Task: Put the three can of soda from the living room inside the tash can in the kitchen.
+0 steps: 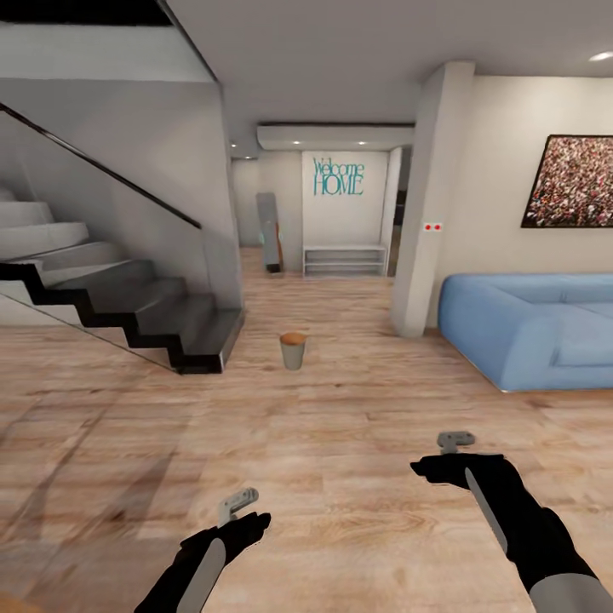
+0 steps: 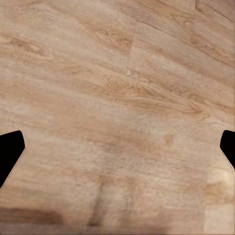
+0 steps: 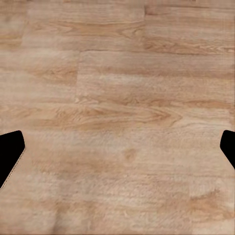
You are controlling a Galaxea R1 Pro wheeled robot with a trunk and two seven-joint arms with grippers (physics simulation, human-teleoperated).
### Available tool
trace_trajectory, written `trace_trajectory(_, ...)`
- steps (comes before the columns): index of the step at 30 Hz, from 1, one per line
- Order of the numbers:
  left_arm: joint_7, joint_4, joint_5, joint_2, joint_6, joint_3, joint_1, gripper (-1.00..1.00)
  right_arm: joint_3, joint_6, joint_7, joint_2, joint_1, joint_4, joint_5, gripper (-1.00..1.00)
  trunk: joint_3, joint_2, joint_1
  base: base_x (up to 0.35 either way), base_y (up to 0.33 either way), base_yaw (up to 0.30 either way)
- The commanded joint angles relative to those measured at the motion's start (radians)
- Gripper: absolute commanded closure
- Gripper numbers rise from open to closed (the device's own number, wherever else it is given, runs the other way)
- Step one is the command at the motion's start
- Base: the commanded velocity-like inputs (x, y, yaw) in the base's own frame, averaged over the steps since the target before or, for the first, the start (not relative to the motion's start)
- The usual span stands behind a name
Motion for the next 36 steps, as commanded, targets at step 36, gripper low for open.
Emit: trace_trajectory(36,-0.084,0.103,0.128,0.036,0.043,0.068,-0.047,-1.0,0.047,0.136,-0.004,0.016,-0.148,0.2,0.002,-1.0,0.0,0.0,0.0,0.347,0.0,0.015)
